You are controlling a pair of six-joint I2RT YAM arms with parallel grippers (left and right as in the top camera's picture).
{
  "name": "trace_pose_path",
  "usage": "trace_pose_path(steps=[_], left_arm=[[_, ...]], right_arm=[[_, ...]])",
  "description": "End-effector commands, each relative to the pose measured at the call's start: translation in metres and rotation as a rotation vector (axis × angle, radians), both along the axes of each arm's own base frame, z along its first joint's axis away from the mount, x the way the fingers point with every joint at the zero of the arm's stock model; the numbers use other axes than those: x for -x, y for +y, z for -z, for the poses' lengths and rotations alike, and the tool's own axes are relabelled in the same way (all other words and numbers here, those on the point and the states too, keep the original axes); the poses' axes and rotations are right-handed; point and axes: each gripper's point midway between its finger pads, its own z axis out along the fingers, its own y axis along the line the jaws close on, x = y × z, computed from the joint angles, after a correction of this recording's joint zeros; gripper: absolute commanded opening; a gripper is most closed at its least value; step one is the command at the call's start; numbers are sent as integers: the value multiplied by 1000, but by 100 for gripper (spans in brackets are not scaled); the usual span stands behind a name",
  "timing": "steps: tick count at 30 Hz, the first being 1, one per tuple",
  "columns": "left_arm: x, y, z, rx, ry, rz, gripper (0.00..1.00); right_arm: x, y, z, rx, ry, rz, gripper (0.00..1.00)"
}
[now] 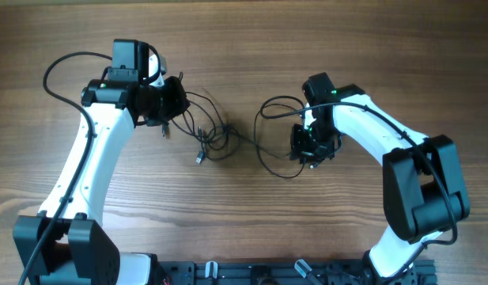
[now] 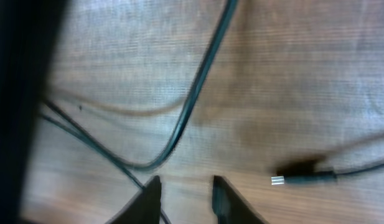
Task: Untangle cables
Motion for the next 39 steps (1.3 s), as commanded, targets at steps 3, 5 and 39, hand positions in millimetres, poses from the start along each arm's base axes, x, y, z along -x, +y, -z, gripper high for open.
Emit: trace_pose_path(steps=[3, 5, 39], left_arm=[[2, 1, -7, -15, -23, 15, 4], [3, 1, -6, -16, -17, 15, 4], [9, 2, -3, -18, 9, 15, 4]], right_arm=[[-8, 5, 15, 0, -14, 112, 33], [-14, 9, 15, -19, -29, 138, 33], [-151, -90, -153, -27, -673, 250, 4]])
